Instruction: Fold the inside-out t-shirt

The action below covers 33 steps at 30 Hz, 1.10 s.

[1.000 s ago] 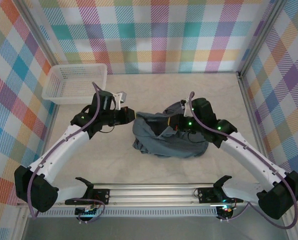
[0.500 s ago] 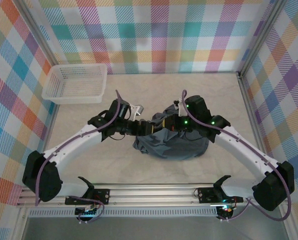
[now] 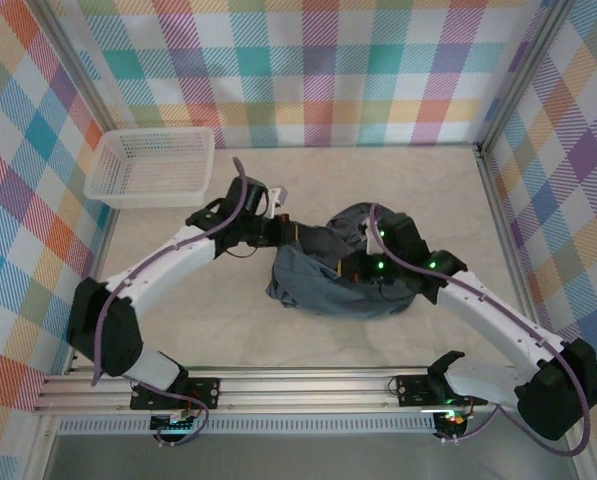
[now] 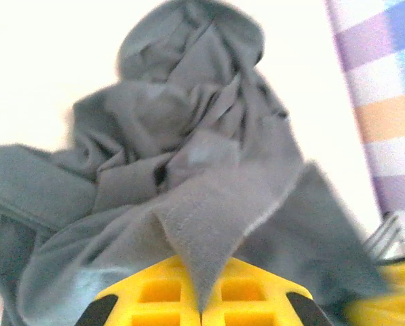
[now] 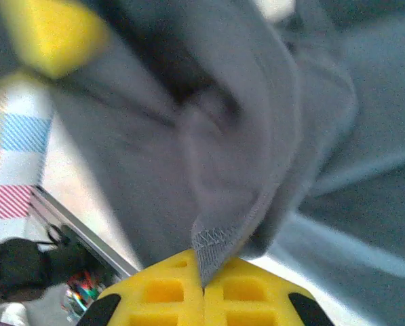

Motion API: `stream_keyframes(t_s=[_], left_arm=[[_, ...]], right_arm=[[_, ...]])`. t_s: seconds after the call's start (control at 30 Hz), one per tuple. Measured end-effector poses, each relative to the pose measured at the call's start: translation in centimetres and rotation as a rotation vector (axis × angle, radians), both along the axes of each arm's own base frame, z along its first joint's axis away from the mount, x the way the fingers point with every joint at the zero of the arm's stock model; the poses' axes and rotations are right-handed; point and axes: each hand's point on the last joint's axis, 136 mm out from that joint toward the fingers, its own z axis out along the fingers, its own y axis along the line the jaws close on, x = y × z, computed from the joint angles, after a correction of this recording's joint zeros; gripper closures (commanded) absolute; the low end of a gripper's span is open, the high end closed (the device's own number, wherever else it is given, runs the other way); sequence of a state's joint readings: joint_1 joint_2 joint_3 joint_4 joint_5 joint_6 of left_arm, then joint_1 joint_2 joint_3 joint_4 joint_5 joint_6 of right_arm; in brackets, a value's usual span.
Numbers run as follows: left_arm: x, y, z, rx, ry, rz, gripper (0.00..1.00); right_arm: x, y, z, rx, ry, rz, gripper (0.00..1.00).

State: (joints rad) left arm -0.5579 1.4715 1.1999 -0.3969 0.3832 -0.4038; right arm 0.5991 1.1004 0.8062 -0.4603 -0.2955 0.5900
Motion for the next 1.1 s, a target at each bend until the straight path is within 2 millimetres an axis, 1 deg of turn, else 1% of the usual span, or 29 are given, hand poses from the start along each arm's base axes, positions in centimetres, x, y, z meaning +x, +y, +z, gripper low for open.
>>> stream_keyframes(t_s=[0.03, 0.07, 0.1, 0.17, 0.2, 0.27, 0.3, 0.33, 0.37, 0.4, 0.47, 0.53, 0.57, 0.63, 0.7, 0.77, 0.87, 0.9, 1.0, 1.1], left_arm=[[-0.7, 0.1, 1.2, -0.029, -0.024, -0.001, 0.94], [-1.4, 0.0, 1.5, -0.043, -0.025, -0.007, 0.91], [-2.9, -0.1, 1.3, -0.053, -0.029, -0.026, 0.87], [-6.0, 0.0, -1.0, -0.038, 0.018, -0.053, 0.77], [-7.7, 0.0, -2.9, -0.014, 0.055, -0.073, 0.73], [-10.4, 0.2, -6.5, 0.041, 0.127, -0.108, 0.61], [-11.7, 0.2, -8.0, 0.069, 0.161, -0.131, 0.58], [-12.8, 0.3, -9.1, 0.095, 0.191, -0.144, 0.54], [-13.6, 0.5, -9.9, 0.116, 0.209, -0.154, 0.51], [-13.9, 0.6, -10.1, 0.13, 0.213, -0.159, 0.49], [-13.7, 0.8, -9.7, 0.137, 0.185, -0.15, 0.47], [-13.1, 1.3, -8.7, 0.146, 0.138, -0.12, 0.47], [-12.7, 1.5, -8.1, 0.148, 0.115, -0.106, 0.47], [-11.8, 2.0, -6.3, 0.152, 0.052, -0.063, 0.47], [-11.0, 2.6, -4.8, 0.149, -0.01, -0.02, 0.47], [-10.4, 3.4, -3.6, 0.15, -0.063, 0.026, 0.47], [-9.8, 4.4, -2.7, 0.156, -0.109, 0.079, 0.47], [-9.7, 4.6, -2.6, 0.159, -0.113, 0.088, 0.47], [-9.6, 5.0, -2.8, 0.176, -0.112, 0.107, 0.47], [-9.5, 5.2, -3.0, 0.182, -0.108, 0.121, 0.47]], right_arm=[[-0.6, -0.4, -1.5, -0.022, 0.034, 0.0, 0.9], [-1.0, -0.7, -2.4, -0.035, 0.054, 0.0, 0.89], [-1.4, -1.0, -3.1, -0.046, 0.072, -0.002, 0.86], [-1.9, -1.6, -3.6, -0.067, 0.079, -0.011, 0.72], [-2.0, -2.0, -3.5, -0.077, 0.074, -0.022, 0.7], [-2.0, -2.5, -3.1, -0.084, 0.056, -0.044, 0.66], [-2.0, -2.7, -3.0, -0.091, 0.049, -0.051, 0.63], [-2.1, -3.0, -3.0, -0.101, 0.044, -0.055, 0.57], [-2.2, -3.2, -3.0, -0.111, 0.043, -0.058, 0.53], [-2.3, -3.5, -3.0, -0.122, 0.042, -0.06, 0.53], [-2.4, -3.9, -2.8, -0.14, 0.038, -0.064, 0.55], [-2.3, -3.8, -2.1, -0.139, 0.028, -0.059, 0.62], [-2.1, -3.7, -1.6, -0.135, 0.024, -0.058, 0.63], [-1.8, -2.8, -0.8, -0.128, 0.048, -0.054, 0.64], [-1.7, -1.4, -0.7, -0.13, 0.078, -0.031, 0.63], [-2.3, 0.6, -1.7, -0.158, 0.123, 0.013, 0.62], [-2.9, 2.3, -3.6, -0.225, 0.177, 0.045, 0.61], [-2.8, 2.6, -4.0, -0.245, 0.185, 0.043, 0.6], [-1.8, 3.1, -5.5, -0.295, 0.198, 0.015, 0.57], [-1.0, 3.8, -6.9, -0.306, 0.216, 0.002, 0.56]])
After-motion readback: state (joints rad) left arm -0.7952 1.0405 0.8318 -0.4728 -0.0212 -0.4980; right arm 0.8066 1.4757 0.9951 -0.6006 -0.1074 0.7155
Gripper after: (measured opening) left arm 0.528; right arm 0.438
